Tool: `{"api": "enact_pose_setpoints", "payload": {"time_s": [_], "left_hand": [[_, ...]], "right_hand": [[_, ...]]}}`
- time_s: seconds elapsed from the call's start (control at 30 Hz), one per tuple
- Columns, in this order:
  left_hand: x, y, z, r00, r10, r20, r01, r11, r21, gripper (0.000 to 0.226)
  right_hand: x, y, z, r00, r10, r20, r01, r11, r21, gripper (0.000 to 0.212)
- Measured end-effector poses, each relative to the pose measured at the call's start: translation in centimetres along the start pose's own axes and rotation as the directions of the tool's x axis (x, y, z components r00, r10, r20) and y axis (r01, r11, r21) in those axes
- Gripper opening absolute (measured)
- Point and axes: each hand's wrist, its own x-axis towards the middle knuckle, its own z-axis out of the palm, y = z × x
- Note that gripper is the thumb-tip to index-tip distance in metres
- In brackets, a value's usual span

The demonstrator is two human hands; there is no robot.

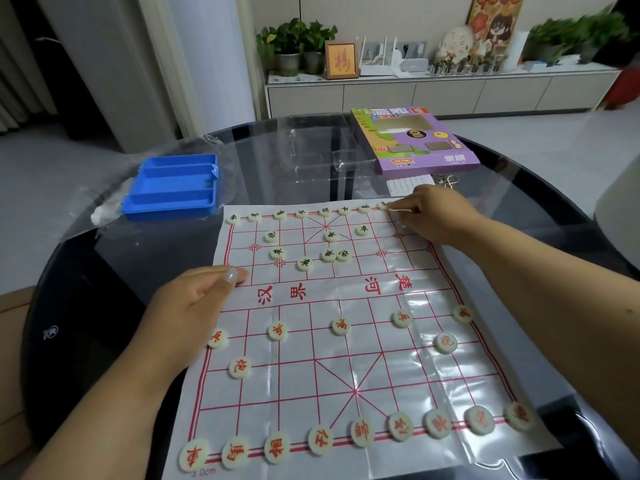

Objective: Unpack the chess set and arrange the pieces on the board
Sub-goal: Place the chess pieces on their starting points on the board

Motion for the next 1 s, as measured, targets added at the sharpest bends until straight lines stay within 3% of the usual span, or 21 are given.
{"api": "enact_pose_setpoints", "payload": {"time_s": [0.27, 0.4, 0.6, 1.0], "left_hand": [[0.0, 0.2, -0.1, 1.000, 0.015, -0.009, -0.014, 0.998, 0.068, 0.025], [0.1, 0.2, 0.0, 1.000, 0.018, 0.016, -0.021, 0.987, 0.161, 0.039], [0.3, 0.4, 0.1, 0.999, 0.021, 0.049, -0.032, 0.972, 0.232, 0.062], [0.4, 0.2, 0.6, 0.999, 0.022, 0.047, -0.033, 0.963, 0.266, 0.066]], "right_hand": [[0.6, 0.4, -0.5, 0.999, 0.054, -0.008, -0.053, 0.997, 0.063, 0.045], [0.8, 0.0, -0.2, 0.997, 0.011, 0.081, -0.009, 1.000, -0.023, 0.051], [0.5, 0.2, -0.5, 0.996, 0.017, 0.084, -0.014, 0.999, -0.037, 0.050], [-0.5, -2.8, -0.7, 1.000, -0.021, 0.007, 0.019, 0.985, 0.169, 0.036]]}}
